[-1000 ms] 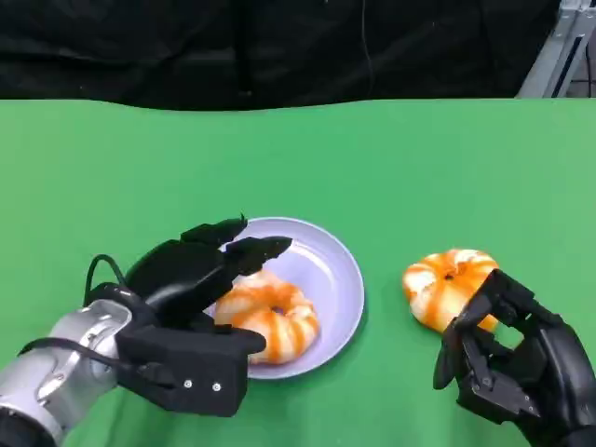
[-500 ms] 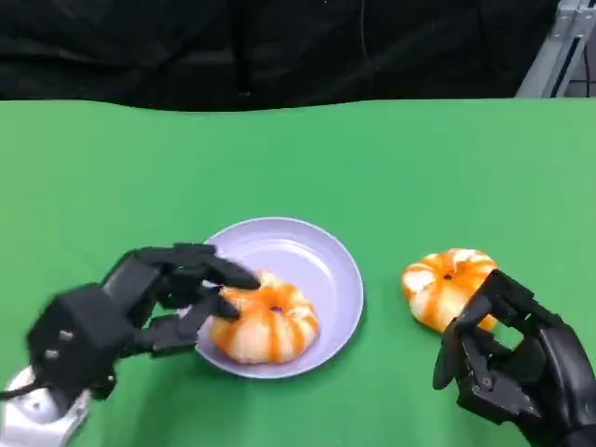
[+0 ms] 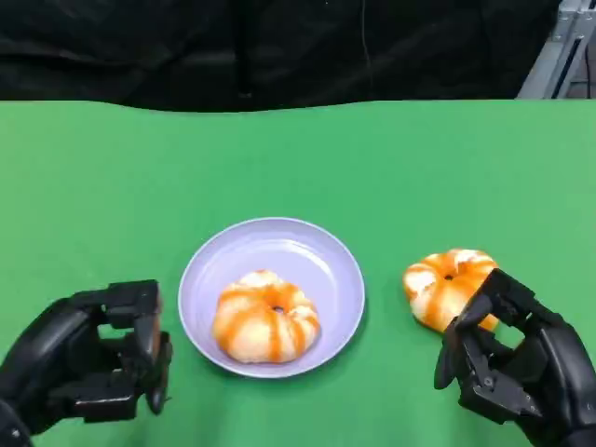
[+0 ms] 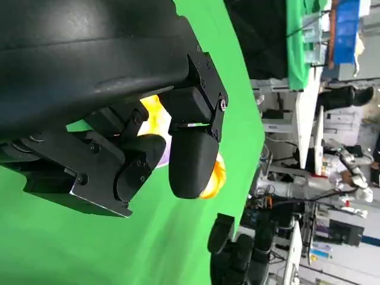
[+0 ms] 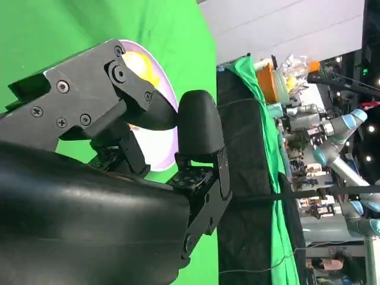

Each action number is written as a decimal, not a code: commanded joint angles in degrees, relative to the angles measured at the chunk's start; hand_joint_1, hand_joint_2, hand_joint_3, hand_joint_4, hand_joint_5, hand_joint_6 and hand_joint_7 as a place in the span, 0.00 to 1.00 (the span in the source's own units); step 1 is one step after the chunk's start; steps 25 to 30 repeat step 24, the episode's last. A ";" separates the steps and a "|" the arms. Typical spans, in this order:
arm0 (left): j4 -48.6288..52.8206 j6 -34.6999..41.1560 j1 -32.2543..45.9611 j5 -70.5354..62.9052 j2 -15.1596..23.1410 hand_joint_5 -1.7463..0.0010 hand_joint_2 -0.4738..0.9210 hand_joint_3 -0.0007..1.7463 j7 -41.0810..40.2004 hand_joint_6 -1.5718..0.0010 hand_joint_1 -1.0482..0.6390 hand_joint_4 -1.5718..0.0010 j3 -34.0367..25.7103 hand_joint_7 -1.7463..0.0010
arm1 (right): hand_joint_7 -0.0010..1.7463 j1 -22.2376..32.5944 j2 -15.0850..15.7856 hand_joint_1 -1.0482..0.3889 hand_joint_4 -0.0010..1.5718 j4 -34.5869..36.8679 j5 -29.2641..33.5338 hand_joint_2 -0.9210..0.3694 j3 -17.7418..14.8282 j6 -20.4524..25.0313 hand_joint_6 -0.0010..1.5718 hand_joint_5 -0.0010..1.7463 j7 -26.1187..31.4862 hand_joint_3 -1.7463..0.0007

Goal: Grasp the bread from the table and place it into the plate.

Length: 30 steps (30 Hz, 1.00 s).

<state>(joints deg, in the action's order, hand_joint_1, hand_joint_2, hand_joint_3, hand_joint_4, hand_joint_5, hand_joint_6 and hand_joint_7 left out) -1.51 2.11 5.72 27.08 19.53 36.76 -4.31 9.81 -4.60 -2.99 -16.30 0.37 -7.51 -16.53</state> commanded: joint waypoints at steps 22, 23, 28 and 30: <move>6.98 -1.69 0.49 -1.86 -1.53 0.00 0.87 0.57 2.35 0.48 0.67 0.39 -3.18 0.00 | 0.97 -0.52 0.97 0.64 0.55 0.27 -0.33 0.27 -0.84 0.46 0.41 1.00 -0.52 0.35; 7.04 -1.78 0.42 -1.90 -1.60 0.00 0.87 0.57 2.45 0.48 0.67 0.39 -3.22 0.00 | 0.97 -0.53 1.02 0.64 0.55 0.22 -0.53 0.27 -0.85 0.61 0.41 1.00 -0.67 0.35; 7.02 -1.79 0.41 -1.94 -1.66 0.00 0.87 0.57 2.52 0.48 0.67 0.39 -3.25 0.00 | 0.97 -0.52 1.09 0.64 0.55 0.22 -0.67 0.27 -0.87 0.62 0.41 1.00 -0.86 0.35; 7.02 -1.79 0.41 -1.94 -1.66 0.00 0.87 0.57 2.52 0.48 0.67 0.39 -3.25 0.00 | 0.97 -0.52 1.09 0.64 0.55 0.22 -0.67 0.27 -0.87 0.62 0.41 1.00 -0.86 0.35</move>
